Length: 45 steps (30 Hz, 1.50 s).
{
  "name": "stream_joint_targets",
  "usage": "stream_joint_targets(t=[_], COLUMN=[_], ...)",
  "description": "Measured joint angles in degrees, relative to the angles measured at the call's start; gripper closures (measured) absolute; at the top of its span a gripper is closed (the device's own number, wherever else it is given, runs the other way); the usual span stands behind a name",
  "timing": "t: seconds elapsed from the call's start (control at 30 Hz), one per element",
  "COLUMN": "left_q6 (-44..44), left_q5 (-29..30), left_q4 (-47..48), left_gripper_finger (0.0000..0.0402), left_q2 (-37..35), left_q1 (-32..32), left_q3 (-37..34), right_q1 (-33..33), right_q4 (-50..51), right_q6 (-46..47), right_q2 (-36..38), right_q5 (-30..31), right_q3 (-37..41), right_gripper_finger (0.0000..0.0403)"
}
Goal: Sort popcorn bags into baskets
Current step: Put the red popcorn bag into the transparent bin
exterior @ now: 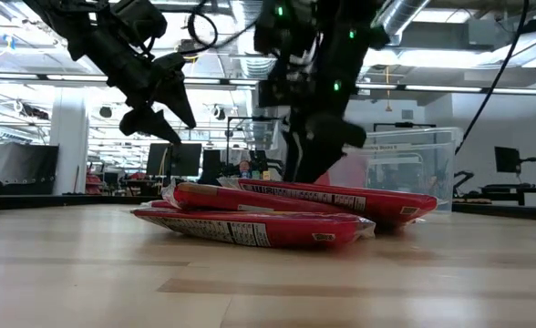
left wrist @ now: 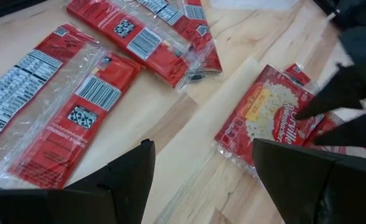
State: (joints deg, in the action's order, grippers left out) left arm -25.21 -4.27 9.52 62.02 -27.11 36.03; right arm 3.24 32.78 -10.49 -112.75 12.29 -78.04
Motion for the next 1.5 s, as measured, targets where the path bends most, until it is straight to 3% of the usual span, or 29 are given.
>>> stream_joint_targets(t=[0.3,0.43,0.9,1.2,1.5], left_q6=[0.0,-0.01,-0.31,-0.31,-0.87], left_q5=[0.04,0.08,0.55,0.61,2.56], left_q4=[0.02,0.02,0.02,0.02,0.02], left_gripper_finger=[0.0146,0.0146,0.0146,0.0146,0.0146], left_q2=[0.0,0.0,-0.02,-0.02,-0.04], left_q1=[0.0,0.0,0.0,0.0,0.0], left_q3=[0.0,0.0,0.0,0.0,0.0], right_q1=[-0.11,-0.08,-0.47,-1.95,-7.63], right_q4=[-3.43,-3.23,-1.15,6.46,13.92], right_q6=[0.43,1.29,9.29,8.93,11.22], right_q2=[0.19,0.11,0.05,2.77,14.01], right_q5=[3.24,4.7,5.31,-0.08,2.45], right_q3=[5.1,5.14,4.3,-4.12,-8.89], right_gripper_finger=[0.0133,0.0157,0.0386,0.039,0.039])
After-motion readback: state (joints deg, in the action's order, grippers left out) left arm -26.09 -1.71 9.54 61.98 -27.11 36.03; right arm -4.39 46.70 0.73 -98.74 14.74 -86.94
